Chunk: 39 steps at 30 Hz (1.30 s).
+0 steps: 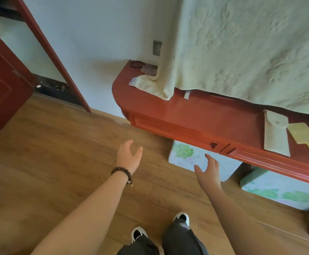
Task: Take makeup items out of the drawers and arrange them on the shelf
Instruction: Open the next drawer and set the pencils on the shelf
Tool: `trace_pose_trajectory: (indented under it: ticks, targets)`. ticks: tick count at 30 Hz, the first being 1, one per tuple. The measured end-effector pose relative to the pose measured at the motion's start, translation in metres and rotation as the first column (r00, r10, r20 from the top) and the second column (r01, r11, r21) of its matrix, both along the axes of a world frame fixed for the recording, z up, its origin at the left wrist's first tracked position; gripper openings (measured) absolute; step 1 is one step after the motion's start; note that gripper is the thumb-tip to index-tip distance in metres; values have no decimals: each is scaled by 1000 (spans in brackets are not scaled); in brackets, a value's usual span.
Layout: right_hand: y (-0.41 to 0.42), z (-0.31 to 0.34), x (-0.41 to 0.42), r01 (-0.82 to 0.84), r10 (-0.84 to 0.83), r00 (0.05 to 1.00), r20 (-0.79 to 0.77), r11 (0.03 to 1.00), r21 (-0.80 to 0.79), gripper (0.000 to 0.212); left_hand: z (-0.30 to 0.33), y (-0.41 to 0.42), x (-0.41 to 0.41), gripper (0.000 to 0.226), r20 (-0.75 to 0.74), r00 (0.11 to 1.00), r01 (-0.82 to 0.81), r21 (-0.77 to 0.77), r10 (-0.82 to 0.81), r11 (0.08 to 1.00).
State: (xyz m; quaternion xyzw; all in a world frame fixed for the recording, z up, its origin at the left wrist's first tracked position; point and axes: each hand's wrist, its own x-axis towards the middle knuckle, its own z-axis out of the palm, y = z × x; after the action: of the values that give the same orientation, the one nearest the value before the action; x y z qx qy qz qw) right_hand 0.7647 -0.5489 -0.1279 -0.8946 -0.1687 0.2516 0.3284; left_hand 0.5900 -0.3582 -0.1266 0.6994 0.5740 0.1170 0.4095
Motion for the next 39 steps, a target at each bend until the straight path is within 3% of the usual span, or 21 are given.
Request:
trace_pose_trajectory:
  ticks: [5,14,21,34,39]
  targets:
    - [32,-15,36,93,-93,996,-4,995,-29,78,-11,49,31,83,18,1000,12,-86,-10,996]
    - [64,-52,81,411,-410,904,-121,911,-20,110,-34,123,90,122,26,980,-185,-225,196,957]
    - [76,-58,97,594,-582,796,-163,804,29,113,-47,148,106,114,26,982,-175,-283,189,943]
    - [65,-68,90,626,-611,769,-186,779,29,104,-52,138,89,107,75,980,-166,-216,186,962]
    - [49,-68,81,672,-646,737,-199,732,111,96,-50,128,77,104,54,979,-184,-181,197,966]
